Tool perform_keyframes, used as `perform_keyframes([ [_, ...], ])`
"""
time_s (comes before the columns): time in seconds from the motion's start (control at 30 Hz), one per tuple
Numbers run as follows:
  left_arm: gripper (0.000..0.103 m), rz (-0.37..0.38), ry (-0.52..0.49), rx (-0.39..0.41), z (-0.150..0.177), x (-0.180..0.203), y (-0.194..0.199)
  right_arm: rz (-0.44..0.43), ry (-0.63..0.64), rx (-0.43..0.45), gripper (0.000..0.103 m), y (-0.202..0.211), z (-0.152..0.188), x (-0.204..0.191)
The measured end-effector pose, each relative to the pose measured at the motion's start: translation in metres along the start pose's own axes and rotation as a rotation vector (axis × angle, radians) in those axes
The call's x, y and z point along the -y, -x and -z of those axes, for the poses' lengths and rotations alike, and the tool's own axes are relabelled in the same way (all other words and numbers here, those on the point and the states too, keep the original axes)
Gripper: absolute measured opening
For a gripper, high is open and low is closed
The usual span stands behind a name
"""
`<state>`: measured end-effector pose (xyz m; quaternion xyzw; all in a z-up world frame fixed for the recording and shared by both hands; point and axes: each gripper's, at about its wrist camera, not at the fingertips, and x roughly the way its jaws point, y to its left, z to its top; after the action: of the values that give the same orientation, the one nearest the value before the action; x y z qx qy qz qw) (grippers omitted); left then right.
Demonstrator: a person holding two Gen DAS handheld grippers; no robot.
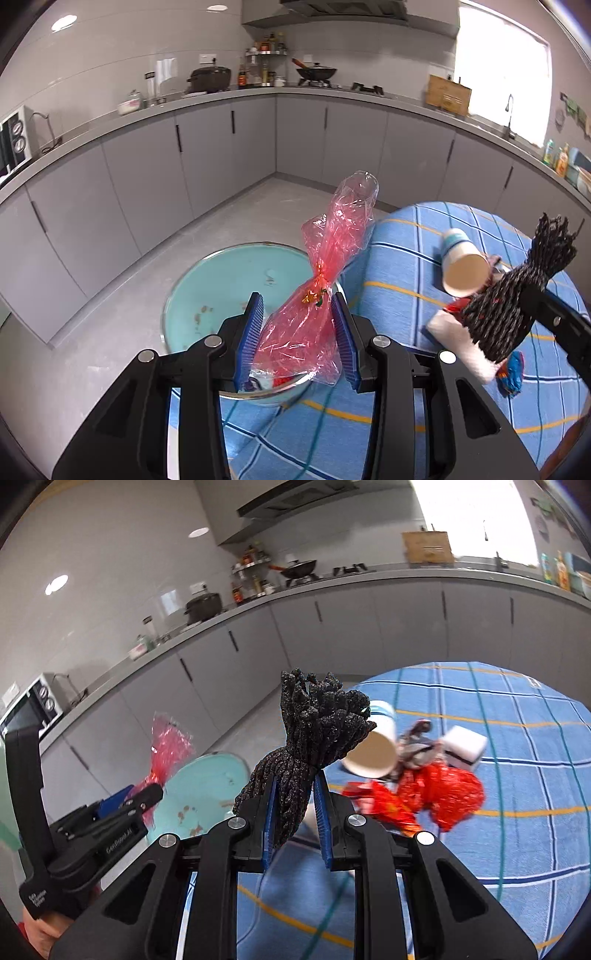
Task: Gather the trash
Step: 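Carry the pink cellophane and black mesh toward the teal bucket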
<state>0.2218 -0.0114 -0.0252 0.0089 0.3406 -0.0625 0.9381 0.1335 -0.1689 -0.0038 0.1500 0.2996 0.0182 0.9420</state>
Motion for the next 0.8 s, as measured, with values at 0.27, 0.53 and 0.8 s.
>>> perform_keyframes([
  [0.27,0.039,-0.044,0.054,-0.003,-0.003,-0.03,-0.004,-0.056,0.071,-0.038,0.021,-0.023,0.001,-0.039],
  [0.53,0.039,-0.071,0.088,-0.012,-0.004,-0.049,-0.013,-0.082,0.127,-0.07,0.021,-0.045,0.004,-0.066],
  [0.8,0.039,-0.088,0.117,-0.036,0.0,-0.06,-0.029,-0.089,0.182,-0.119,0.021,-0.072,0.006,-0.082],
])
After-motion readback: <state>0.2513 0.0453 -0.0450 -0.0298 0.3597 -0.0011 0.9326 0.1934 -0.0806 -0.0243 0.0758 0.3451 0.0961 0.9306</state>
